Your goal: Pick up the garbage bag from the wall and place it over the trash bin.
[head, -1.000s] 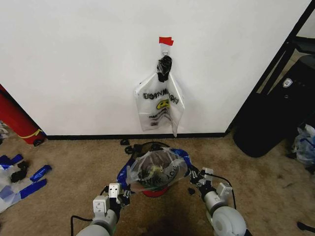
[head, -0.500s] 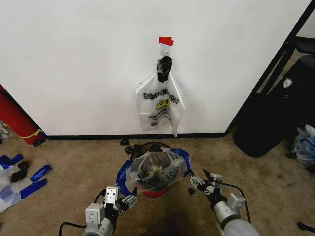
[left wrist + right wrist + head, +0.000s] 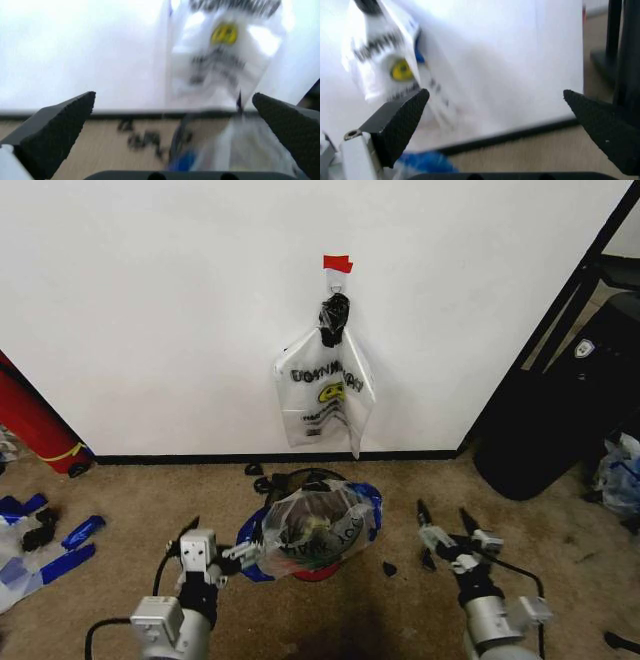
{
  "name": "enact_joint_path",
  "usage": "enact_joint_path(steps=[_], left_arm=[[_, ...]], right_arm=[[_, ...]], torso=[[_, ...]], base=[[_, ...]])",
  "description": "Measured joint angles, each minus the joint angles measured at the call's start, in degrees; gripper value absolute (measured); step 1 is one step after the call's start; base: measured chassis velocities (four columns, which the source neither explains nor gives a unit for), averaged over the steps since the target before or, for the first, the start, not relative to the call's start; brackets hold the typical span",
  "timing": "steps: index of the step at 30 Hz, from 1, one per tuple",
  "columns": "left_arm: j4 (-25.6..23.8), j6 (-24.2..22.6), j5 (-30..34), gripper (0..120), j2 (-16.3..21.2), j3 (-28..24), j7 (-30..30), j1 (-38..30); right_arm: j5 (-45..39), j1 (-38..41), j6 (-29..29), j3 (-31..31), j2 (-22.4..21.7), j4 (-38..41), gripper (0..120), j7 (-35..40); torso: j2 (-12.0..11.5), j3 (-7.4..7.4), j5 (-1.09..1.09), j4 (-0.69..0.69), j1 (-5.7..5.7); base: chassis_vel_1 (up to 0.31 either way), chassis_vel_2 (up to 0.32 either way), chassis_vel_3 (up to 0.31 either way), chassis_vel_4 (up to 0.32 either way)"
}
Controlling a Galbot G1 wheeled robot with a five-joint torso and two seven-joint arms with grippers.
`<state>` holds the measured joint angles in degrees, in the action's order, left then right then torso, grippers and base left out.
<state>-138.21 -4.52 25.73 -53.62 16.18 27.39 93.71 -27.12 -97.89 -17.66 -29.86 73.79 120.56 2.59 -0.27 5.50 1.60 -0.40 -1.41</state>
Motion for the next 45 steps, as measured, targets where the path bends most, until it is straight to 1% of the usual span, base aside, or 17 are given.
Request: enact_joint_path(steps=[2, 3, 4, 5, 7, 8, 9, 12, 15, 17, 19, 24, 29, 33, 40, 43, 45], left_arm=[[1.37, 0.84, 0.71, 113, 0.33, 0.07, -1.13, -1.96], [3.67, 1.78, 1.75, 112, 0.53, 0.48, -2.92, -4.42], [5.13, 1.98, 2.11, 110, 0.48, 0.84, -3.76, -5.48], [7.44, 1.92, 2.39, 108, 0.45, 1.03, -4.46, -6.96], [8.64, 1.55, 2.64, 107, 0.66, 0.69, -4.58, -8.02], [11.6, 0.14, 3.75, 103, 1.88, -0.94, -5.06, -11.35], [14.42, -1.16, 5.34, 101, 3.49, -2.68, -5.9, -14.77], [18.54, -3.2, 9.23, 100, 6.31, -5.6, -7.29, -20.31], [21.4, -3.99, 12.35, 100, 8.13, -8.38, -8.65, -24.83], [24.65, -4.45, 15.64, 100, 10.23, -12.4, -11.73, -31.66], [25.34, -4.49, 16.26, 100, 10.61, -13.32, -12.54, -33.19], [30.25, -8.48, 25.8, 100, 13.04, -20.69, -20.0, -45.0], [34.55, -11.72, 29.12, 100, 13.71, -25.01, -24.97, -51.42], [37.95, -12.31, 31.12, 98, 13.23, -27.56, -26.21, -53.99], [39.97, -12.85, 32.08, 91, 13.65, -30.13, -28.05, -55.23], [40.26, -13.64, 32.54, 86, 13.62, -30.68, -28.58, -55.42], [41.11, -14.23, 33.52, 77, 13.32, -31.7, -28.98, -55.98]], right_arm=[[1.96, 0.01, -0.95, -0.38, 0.4, 0.26, 100, -0.44], [6.51, 0.74, -2.45, -0.55, 0.79, 0.39, 100, -0.86], [10.63, 2.13, -3.27, -0.38, 0.83, 0.2, 100, -0.89], [14.95, 3.99, -3.58, 0.15, 0.7, 0.0, 100, -0.85], [16.5, 4.45, -3.59, 0.38, 0.62, 0.06, 100, -0.85], [18.59, 4.44, -3.55, 0.64, 0.48, 0.71, 100, -0.82], [19.19, 3.86, -3.41, 0.67, 0.64, 1.68, 100, -0.76], [18.83, 2.31, -3.04, 0.48, 1.0, 2.76, 100, -0.7], [17.78, 1.02, -2.96, 0.18, 1.05, 3.38, 100, -0.75], [16.57, -1.04, -3.68, -0.48, 1.06, 4.22, 100, -1.09], [16.42, -1.44, -3.89, -0.64, 1.08, 4.39, 100, -1.12], [15.9, -3.87, -4.49, -1.44, 2.21, 5.57, 100, -1.08], [16.06, -5.07, -5.35, -1.22, 3.11, 5.46, 100, -1.01], [15.33, -5.24, -4.89, -1.2, 3.03, 5.59, 100, -0.59], [13.78, -5.13, -3.33, -1.29, 2.68, 6.13, 100, 0.31], [12.34, -5.21, -2.02, -1.13, 2.9, 7.14, 100, 0.91], [11.3, -5.11, -0.96, -1.07, 3.17, 7.98, 100, 1.58]], torso=[[0.0, 0.0, 0.02, -0.05, 0.0], [0.0, 0.0, 0.02, -0.08, 0.0], [0.0, 0.0, 0.0, -0.05, 0.0], [0.0, 0.0, -0.02, 0.07, 0.0], [0.0, 0.0, -0.03, 0.11, 0.0], [0.0, 0.01, 0.01, 0.09, 0.0], [0.0, 0.01, 0.05, -0.02, -0.01], [0.0, 0.0, -0.04, -0.04, 0.0], [0.0, 0.01, 0.02, 0.0, -0.01], [0.0, 0.01, 0.0, 0.02, 0.0], [0.0, 0.01, -0.01, -0.01, 0.0], [0.0, 0.0, 0.0, 0.02, -0.01], [0.0, 0.0, -0.01, 0.0, -0.01], [0.0, 0.0, 0.01, 0.0, -0.01], [0.0, 0.0, -0.01, 0.02, 0.0], [0.0, 0.0, -0.01, 0.0, 0.0], [0.0, 0.0, 0.0, 0.01, 0.0]], base=[[0.0, 0.0, 0.0, 0.0], [0.0, 0.0, 0.0, 0.0], [0.0, 0.0, 0.0, 0.0], [0.0, 0.0, 0.0, 0.0], [0.0, 0.0, 0.0, 0.0], [0.0, 0.0, 0.0, 0.0], [0.0, 0.0, 0.0, 0.0], [0.0, 0.0, 0.0, 0.0], [0.0, 0.0, 0.0, 0.0], [0.0, 0.0, 0.0, 0.0], [0.0, 0.0, 0.0, 0.0], [0.0, 0.0, 0.0, 0.0], [0.0, 0.0, 0.0, 0.0], [0.0, 0.0, 0.0, 0.0], [0.0, 0.0, 0.0, 0.0], [0.0, 0.0, 0.0, 0.0], [0.0, 0.0, 0.0, 0.0]])
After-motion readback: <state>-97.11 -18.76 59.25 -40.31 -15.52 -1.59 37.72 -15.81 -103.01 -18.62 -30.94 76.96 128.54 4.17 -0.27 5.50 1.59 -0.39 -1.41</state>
